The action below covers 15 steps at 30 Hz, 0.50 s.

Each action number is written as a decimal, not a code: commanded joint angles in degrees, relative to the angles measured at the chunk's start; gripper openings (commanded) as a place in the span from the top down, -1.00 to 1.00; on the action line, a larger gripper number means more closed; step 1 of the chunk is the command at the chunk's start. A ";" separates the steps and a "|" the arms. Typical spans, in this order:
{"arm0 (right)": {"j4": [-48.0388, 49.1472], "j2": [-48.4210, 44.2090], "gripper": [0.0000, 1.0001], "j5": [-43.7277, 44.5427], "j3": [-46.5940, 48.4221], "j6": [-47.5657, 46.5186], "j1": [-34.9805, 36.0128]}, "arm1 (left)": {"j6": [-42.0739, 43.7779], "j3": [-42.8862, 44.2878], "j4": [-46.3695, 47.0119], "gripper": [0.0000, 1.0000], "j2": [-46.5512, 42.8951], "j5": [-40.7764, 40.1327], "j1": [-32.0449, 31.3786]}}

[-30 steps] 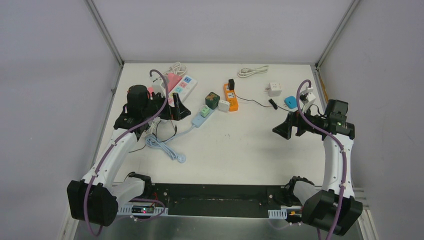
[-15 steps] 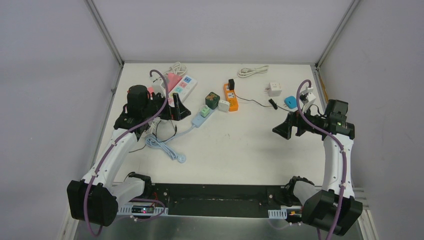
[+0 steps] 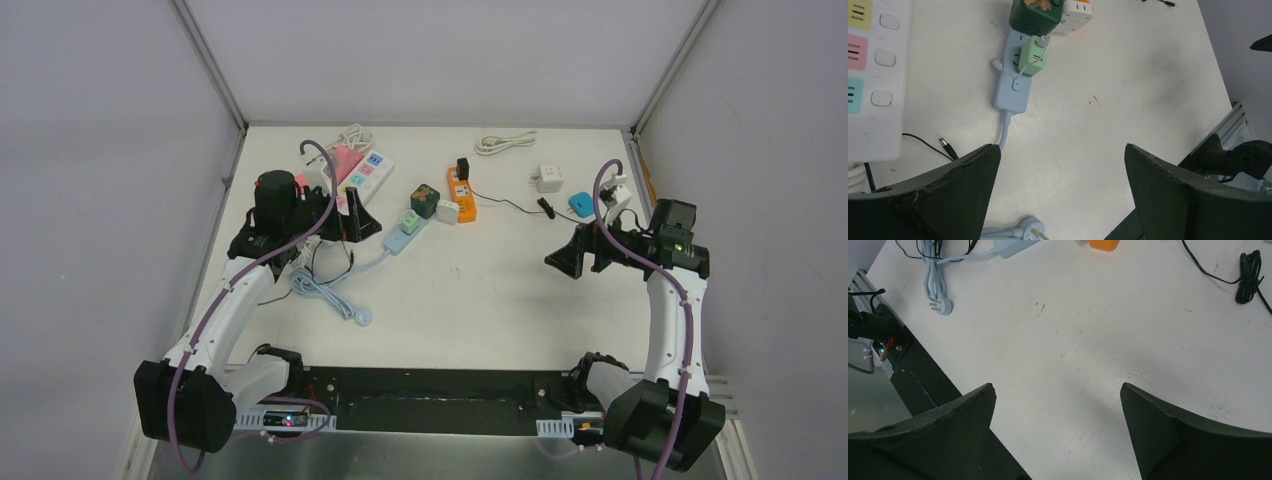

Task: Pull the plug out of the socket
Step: Move the socket to the center of the board.

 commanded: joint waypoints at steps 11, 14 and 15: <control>1.71 -0.10 -1.00 -2.13 1.84 0.01 0.23 | 2.11 -0.02 0.38 -0.98 -1.64 -1.18 0.84; 1.76 -0.04 -0.99 -2.17 1.82 0.05 0.23 | 2.27 -0.01 0.08 -0.98 -1.66 -1.34 0.86; 1.80 -0.01 -0.99 -2.24 1.83 0.06 0.23 | 2.34 -0.04 0.02 -0.98 -1.67 -1.36 0.81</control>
